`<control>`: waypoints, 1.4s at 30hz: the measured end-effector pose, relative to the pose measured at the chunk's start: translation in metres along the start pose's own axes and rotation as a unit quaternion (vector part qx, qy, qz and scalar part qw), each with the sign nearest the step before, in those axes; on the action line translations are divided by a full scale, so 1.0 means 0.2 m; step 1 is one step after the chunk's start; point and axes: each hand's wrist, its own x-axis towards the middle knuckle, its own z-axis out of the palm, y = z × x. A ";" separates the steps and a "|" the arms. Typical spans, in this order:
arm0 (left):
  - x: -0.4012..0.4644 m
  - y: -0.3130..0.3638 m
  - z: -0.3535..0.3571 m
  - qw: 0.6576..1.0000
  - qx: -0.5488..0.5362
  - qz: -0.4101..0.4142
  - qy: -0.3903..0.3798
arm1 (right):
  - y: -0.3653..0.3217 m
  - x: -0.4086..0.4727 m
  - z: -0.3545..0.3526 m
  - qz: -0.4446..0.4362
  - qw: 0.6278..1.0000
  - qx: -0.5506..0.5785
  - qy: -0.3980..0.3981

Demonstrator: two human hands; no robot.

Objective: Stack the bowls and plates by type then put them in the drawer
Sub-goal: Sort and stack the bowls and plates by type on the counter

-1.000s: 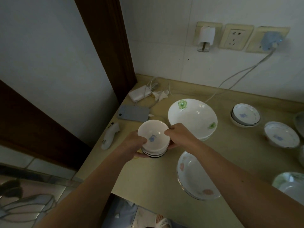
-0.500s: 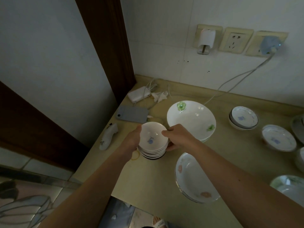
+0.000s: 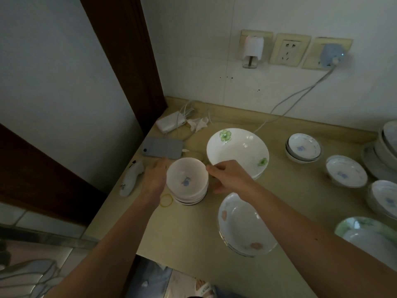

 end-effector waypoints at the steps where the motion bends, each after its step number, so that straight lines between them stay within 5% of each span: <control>1: 0.00 0.01 0.01 0.999 0.007 0.009 0.035 | 0.00 -0.02 -0.02 -0.005 1.000 -0.003 0.013; 5: -0.06 0.09 0.05 0.981 0.050 0.159 0.095 | 0.02 -0.08 -0.13 -0.034 0.997 0.007 0.064; 12: -0.22 0.18 0.37 0.952 0.058 0.297 -0.053 | 0.10 -0.23 -0.39 -0.060 0.988 0.079 0.119; 23: -0.51 0.12 1.07 0.935 0.081 0.296 -0.177 | 0.49 -0.50 -0.98 -0.048 0.970 0.105 0.212; 34: -0.78 -0.02 1.83 0.951 0.101 0.205 -0.209 | 1.09 -0.75 -1.79 0.001 0.921 -0.061 0.384; 42: -0.90 -0.12 2.17 0.930 0.189 0.182 -0.258 | 1.26 -0.68 -2.06 0.031 0.922 -0.168 0.349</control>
